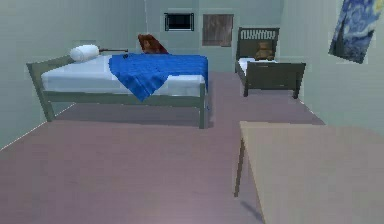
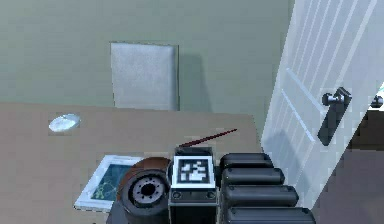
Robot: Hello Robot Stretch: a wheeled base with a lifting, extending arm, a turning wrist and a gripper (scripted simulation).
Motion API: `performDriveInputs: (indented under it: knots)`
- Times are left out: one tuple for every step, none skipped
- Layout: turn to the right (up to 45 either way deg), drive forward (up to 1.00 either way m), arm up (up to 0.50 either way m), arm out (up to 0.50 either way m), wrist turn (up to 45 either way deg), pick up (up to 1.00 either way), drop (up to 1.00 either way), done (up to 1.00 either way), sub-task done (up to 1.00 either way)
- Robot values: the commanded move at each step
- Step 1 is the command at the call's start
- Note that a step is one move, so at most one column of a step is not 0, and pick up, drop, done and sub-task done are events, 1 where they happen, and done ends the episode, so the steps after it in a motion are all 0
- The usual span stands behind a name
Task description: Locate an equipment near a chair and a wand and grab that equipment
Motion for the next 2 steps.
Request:
performDriveInputs:
  knots:
    - [0.0,0.0,0.0,0.0,45.0,0.0,0.0,0.0,0.0]
    - [0.0,0.0,0.0,0.0,45.0,0.0,0.0,0.0,0.0]
